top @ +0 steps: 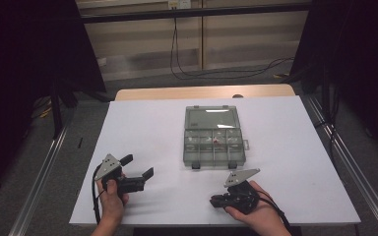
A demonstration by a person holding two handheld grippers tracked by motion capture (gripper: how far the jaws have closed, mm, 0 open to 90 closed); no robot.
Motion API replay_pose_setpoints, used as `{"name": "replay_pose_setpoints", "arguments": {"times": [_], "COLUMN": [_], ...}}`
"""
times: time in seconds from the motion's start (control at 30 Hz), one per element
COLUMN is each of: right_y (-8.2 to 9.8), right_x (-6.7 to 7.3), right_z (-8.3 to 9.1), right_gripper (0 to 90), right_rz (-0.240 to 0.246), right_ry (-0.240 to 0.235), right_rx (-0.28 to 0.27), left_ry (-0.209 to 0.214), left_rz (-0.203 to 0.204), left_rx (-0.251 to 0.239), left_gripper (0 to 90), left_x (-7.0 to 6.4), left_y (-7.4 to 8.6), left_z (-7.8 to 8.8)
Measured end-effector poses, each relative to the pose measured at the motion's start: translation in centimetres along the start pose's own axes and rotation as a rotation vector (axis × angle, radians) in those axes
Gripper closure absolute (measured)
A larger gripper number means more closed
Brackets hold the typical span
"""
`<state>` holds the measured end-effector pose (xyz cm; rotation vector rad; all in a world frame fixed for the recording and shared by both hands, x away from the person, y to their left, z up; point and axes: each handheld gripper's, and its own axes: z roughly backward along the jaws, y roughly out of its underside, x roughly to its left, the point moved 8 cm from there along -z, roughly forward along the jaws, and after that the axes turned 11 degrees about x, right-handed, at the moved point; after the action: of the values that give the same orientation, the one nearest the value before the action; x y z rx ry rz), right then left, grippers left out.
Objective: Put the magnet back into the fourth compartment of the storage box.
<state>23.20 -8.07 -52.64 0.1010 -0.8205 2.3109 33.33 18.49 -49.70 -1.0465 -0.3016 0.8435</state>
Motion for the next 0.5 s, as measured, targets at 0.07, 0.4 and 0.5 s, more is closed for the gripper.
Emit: {"name": "replay_pose_setpoints", "arguments": {"times": [0.07, 0.4, 0.5], "right_y": [-0.05, -0.38, -0.45], "right_x": [-0.03, -0.49, -0.53], "right_z": [0.08, 0.67, 0.8], "right_gripper": [83.1, 83.1, 83.1], "right_rz": [-0.006, -0.006, -0.008], "right_ry": [0.004, 0.02, 0.021], "right_rx": [-0.004, -0.034, -0.04], "left_ry": [-0.001, 0.0, 0.0], "left_rz": [0.0, 0.0, 0.0], "left_rx": [0.0, -0.001, -0.001], "left_gripper": [0.9, 0.9, 1.0], "left_x": [0.0, -0.03, -0.01], "left_y": [0.0, 0.0, -0.01], "left_z": [-0.01, -0.03, -0.03]}}
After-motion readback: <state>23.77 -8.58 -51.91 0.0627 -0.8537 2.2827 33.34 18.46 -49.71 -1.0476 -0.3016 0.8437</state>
